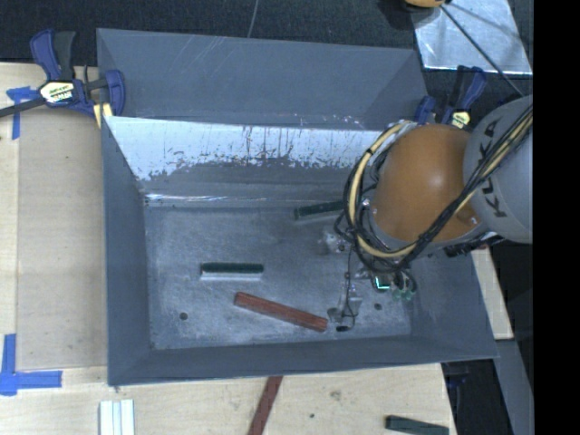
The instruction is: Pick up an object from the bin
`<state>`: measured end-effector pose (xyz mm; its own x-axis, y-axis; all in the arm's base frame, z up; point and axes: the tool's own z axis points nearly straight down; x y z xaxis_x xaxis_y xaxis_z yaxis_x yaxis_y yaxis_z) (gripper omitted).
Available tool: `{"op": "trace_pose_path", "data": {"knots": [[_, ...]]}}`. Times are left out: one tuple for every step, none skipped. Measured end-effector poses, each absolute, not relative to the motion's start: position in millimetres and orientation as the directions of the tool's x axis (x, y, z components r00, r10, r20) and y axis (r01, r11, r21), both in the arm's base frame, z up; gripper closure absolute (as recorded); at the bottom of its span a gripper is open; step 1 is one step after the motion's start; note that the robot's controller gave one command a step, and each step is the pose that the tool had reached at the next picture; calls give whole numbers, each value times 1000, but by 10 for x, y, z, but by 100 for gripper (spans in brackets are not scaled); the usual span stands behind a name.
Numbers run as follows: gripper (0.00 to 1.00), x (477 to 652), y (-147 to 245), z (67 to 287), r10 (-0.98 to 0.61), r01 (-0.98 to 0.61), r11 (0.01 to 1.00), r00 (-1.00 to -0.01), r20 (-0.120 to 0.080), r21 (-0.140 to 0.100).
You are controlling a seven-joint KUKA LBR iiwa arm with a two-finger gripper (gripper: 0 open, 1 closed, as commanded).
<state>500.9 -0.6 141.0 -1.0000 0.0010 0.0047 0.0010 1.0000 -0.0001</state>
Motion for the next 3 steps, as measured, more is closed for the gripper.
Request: {"op": "trace_pose_path", "data": {"knots": [[0,5028,-6,1444,1,1,1000,-1000,-3,0],[0,4995,67,1263,-163,-163,987,-987,-7,-2],[100,4986,146,720,-430,-430,903,-903,-4,-2]]}}
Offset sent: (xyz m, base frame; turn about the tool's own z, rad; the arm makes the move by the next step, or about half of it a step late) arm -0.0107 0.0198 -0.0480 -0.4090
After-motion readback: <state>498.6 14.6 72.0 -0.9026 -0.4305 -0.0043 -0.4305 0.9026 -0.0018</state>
